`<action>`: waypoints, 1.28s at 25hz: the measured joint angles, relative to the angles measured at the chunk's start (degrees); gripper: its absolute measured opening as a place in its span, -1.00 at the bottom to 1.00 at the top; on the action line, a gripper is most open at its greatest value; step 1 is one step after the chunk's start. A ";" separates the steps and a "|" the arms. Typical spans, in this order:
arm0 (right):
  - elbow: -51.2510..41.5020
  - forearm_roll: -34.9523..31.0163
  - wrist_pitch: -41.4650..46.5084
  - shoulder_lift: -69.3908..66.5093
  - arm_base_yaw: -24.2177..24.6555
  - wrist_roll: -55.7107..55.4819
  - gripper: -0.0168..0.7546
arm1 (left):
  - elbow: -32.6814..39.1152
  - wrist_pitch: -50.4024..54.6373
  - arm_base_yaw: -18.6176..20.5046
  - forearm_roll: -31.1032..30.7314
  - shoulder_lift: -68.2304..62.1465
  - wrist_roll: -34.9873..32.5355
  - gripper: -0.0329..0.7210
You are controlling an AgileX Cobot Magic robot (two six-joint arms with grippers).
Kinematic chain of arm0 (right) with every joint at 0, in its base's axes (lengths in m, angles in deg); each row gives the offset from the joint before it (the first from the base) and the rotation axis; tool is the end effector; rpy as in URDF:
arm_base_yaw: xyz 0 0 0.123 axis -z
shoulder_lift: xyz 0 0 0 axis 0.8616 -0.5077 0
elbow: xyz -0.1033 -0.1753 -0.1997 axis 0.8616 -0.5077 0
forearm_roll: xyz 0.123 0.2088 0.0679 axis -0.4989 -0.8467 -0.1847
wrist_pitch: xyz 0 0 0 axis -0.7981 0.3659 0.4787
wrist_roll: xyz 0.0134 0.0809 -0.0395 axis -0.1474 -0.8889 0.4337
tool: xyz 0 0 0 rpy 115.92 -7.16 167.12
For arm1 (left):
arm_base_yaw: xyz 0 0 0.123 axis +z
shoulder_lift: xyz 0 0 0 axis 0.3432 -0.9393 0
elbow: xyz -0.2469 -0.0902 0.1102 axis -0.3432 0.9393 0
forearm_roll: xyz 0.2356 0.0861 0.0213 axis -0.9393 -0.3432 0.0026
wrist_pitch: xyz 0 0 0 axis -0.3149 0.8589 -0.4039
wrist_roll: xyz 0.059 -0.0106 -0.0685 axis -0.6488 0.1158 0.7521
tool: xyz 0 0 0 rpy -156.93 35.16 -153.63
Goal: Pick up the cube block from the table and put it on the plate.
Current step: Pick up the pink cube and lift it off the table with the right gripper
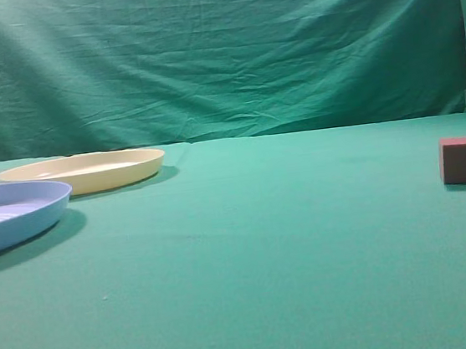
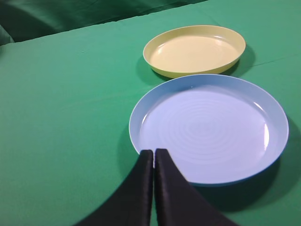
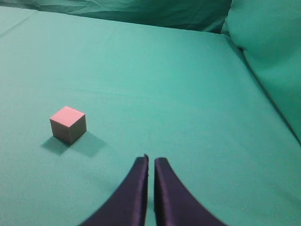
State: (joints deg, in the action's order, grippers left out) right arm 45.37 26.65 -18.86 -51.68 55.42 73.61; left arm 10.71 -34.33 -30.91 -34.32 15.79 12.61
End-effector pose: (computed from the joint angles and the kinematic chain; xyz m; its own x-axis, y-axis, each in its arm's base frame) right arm 0.0515 0.0052 0.1707 -0.3074 -0.1170 -0.9444 -0.1167 0.9896 -0.0847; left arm 0.0527 -0.0041 0.1765 -0.2490 0.1525 -0.9564 0.1529 0.9813 0.1167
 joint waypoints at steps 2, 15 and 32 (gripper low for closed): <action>0.00 0.00 -0.09 0.00 0.00 0.00 -0.96 | 0.00 0.00 0.00 0.00 0.00 0.00 -0.91; -0.12 0.00 -0.22 0.00 0.00 0.09 -0.96 | 0.00 0.00 0.00 0.00 0.00 0.00 -0.91; 7.31 -18.91 -9.70 -1.73 0.00 0.03 -0.84 | 0.00 0.00 0.00 0.00 0.00 0.00 -0.91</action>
State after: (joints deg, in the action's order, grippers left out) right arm 52.68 7.73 -28.56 -53.41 55.42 73.64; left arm 10.71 -34.33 -30.91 -34.32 15.79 12.61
